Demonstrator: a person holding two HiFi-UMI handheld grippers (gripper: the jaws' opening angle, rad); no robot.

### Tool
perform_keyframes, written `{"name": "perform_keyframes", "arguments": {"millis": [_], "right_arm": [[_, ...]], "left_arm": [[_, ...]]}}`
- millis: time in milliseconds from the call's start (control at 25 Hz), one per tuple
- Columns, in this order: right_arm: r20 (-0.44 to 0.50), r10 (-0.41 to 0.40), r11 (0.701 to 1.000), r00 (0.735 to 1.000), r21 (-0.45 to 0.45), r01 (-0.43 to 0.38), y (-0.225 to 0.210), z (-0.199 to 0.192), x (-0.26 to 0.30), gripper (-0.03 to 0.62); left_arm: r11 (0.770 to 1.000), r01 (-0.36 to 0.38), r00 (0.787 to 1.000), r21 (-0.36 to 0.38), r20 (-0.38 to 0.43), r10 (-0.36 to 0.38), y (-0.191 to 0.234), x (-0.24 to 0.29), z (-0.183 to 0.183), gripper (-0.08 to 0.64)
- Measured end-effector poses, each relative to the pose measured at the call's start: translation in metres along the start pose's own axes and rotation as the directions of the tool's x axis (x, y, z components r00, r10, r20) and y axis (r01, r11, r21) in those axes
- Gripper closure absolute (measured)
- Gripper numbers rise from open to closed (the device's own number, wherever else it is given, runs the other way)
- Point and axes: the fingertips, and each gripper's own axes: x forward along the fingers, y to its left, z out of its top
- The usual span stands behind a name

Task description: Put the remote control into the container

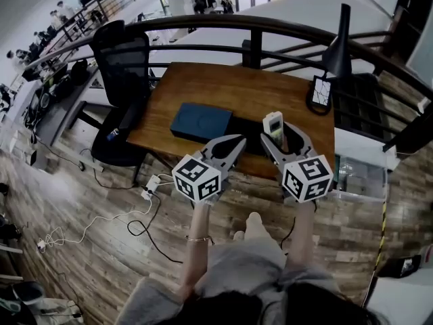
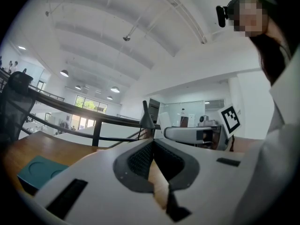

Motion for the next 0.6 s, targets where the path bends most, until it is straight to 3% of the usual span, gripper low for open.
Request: {"name": "perform_keyframes", "arguments": {"millis": [600], "right_arm": [[-0.091, 0.071, 0.997, 0.993, 0.019, -0.07, -0.036, -0.021, 0.058, 0.333]], "left_arm": [[0.996, -0.064, 0.997, -0.056, -0.041, 0.062, 0.052, 0.033, -0.016, 0.557]]}}
